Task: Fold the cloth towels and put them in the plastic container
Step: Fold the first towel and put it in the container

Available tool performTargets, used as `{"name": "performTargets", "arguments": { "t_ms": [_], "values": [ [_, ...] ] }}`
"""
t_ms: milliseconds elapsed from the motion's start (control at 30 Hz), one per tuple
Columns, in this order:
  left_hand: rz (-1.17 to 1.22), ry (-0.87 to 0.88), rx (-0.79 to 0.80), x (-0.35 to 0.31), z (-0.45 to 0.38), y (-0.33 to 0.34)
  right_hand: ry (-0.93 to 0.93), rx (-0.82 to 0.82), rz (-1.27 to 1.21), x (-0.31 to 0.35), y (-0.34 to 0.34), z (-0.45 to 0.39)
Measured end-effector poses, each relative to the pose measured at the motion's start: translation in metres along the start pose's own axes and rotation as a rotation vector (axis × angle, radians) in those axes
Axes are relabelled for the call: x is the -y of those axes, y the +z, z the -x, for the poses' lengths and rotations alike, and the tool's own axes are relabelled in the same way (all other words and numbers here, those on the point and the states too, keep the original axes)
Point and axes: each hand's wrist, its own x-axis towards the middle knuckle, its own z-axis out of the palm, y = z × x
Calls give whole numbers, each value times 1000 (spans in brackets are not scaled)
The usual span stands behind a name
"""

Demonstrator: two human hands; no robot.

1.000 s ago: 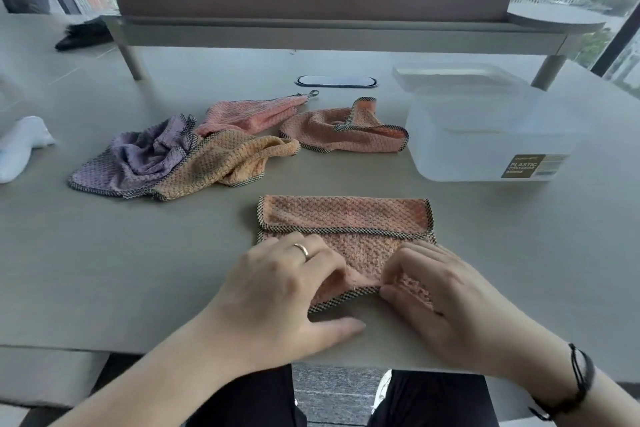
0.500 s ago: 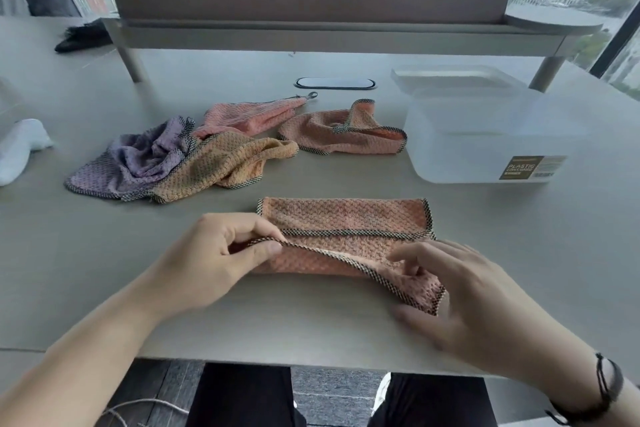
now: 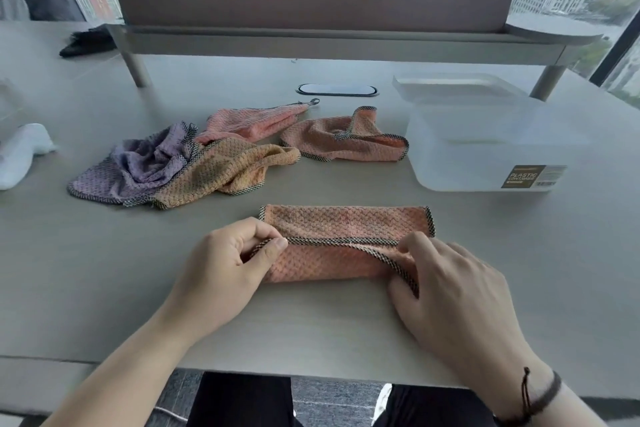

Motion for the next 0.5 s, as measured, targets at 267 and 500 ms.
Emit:
{"name": "performTargets", "arguments": {
  "t_ms": [267,500],
  "values": [
    [-81,32,-87,2,4,-2,153,59,-608,-37,-15,1],
    [-156,37,-199,-6,9,-3,282,34,-650,-44,1,-4]
  ]
}}
